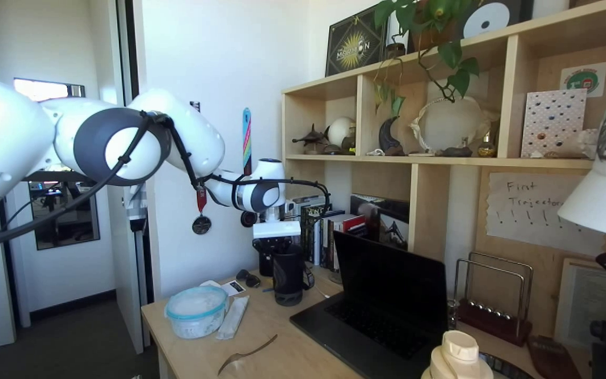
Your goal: Move the black cup to the right
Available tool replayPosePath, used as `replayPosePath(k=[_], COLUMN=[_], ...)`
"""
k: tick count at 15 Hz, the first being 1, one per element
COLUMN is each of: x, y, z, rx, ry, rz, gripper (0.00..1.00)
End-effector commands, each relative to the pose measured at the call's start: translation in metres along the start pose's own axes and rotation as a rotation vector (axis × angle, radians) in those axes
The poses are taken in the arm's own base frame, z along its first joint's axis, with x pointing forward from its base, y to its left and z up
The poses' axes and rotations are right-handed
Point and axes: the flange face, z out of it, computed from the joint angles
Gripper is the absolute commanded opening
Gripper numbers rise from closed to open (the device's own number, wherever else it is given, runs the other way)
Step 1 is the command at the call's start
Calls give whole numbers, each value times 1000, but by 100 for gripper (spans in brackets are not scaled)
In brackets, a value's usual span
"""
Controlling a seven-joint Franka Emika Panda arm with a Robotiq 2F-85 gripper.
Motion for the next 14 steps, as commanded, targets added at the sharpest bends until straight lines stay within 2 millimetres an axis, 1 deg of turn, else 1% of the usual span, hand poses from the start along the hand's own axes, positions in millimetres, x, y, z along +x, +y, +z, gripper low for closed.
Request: replayPosePath(k=[1,3,5,8,10,11,12,14], x=[8,10,12,8,-3,-14,-25,-55], y=[4,5,5,4,5,7,9,12], z=[-17,-23,-35,-61,-81,-92,-101,-119], rx=[-5,0,-4,-6,-11,-14,-19,-32], ry=[-7,11,26,32,24,19,13,9], rz=[-7,6,17,48,99,142,187,288], gripper=[5,5,5,5,5,5,5,5])
